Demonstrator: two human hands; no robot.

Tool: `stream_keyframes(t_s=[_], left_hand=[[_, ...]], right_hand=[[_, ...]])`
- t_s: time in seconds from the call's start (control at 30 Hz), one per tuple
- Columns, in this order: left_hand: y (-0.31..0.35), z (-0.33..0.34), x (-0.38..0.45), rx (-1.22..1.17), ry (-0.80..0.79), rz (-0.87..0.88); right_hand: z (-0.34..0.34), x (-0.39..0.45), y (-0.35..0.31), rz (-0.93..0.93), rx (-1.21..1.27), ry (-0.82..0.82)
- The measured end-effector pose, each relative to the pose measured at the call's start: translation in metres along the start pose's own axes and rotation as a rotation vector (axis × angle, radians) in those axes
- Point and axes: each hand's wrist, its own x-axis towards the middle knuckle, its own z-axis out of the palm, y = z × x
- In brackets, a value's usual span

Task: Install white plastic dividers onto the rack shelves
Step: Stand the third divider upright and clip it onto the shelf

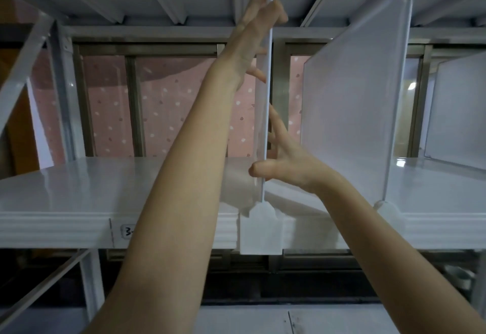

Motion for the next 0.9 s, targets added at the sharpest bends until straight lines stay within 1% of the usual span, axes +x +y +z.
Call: stream_keyframes(t_s=[0.03,0.07,0.13,0.23,0.37,0.53,0.67,0.8,0.9], left_hand=[[0.004,-0.002,-0.002,-0.044,0.001,-0.034],[-0.003,-0.008,-0.007,-0.061,0.024,-0.032],[0.001,-0.004,-0.002,-0.029,0.049,-0.028],[0.000,-0.006,0.000,-0.068,0.013,-0.036],[0.006,0.002,-0.003,-0.059,0.017,-0.040],[0.005,0.001,-0.006,-0.039,0.026,-0.027],[0.004,0.006,-0.005,-0.084,0.003,-0.043],[0.000,0.000,-0.005,-0.115,0.034,-0.048],[0.000,-0.001,-0.004,-0.117,0.026,-0.067]], right_hand=[[0.001,-0.001,0.000,-0.008,-0.017,0.021],[0.002,-0.001,0.000,-0.014,-0.016,0.034],[0.001,0.000,0.001,-0.002,-0.016,0.025],[0.001,0.001,0.004,-0.025,-0.012,0.019],[0.001,0.000,0.007,-0.065,-0.046,0.046],[0.002,-0.001,0.007,-0.058,-0.047,0.045],[0.003,-0.003,0.010,-0.056,-0.038,0.053],[0.004,-0.005,0.009,-0.043,-0.027,0.044],[0.004,-0.005,0.008,-0.037,-0.022,0.038]])
